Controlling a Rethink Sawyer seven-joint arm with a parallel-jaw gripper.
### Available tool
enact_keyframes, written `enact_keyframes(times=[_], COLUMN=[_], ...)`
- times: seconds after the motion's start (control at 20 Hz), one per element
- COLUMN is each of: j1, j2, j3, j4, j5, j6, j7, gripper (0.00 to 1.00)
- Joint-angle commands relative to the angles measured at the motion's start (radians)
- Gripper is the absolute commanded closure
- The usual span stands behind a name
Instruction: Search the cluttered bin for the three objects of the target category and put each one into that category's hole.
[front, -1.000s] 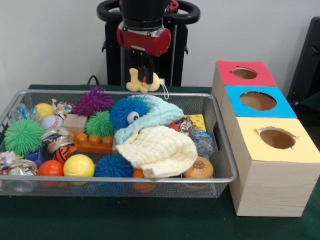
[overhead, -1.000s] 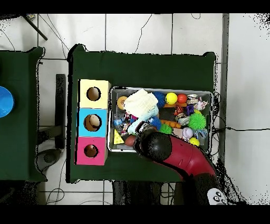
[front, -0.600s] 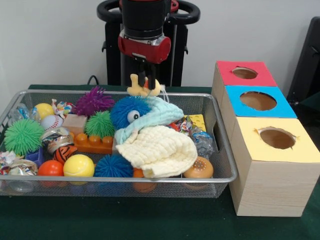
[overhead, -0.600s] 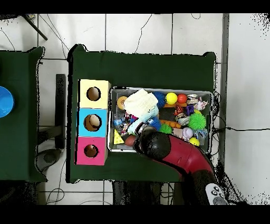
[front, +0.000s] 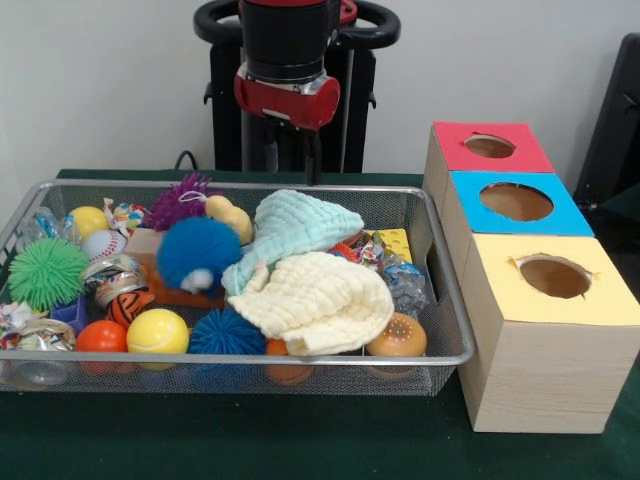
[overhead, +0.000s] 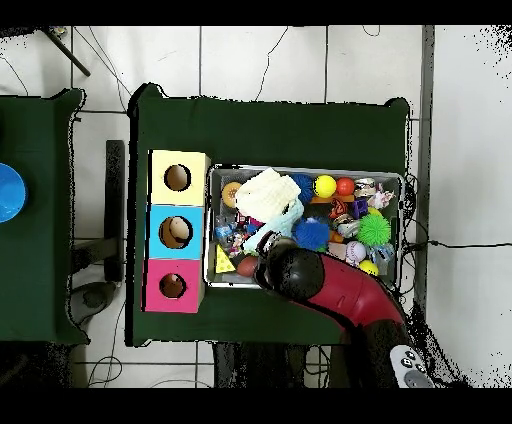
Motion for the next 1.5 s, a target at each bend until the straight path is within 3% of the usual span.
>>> enact_keyframes(times=[0.05, 0.7, 1.1, 1.5], j1=[-0.001, -0.031, -0.098, -0.173], j2=[0.033, 0.020, 0.019, 0.075], j3=[0.008, 0.016, 0.020, 0.075], j4=[-0.062, -0.044, -0.049, -0.051], j5=[-0.005, -0.009, -0.082, -0.157], j6=[0.021, 0.044, 0.057, 0.013], j7=[0.106, 0.077, -0.024, -0.064], gripper=[0.00, 0.00, 0.00, 0.00])
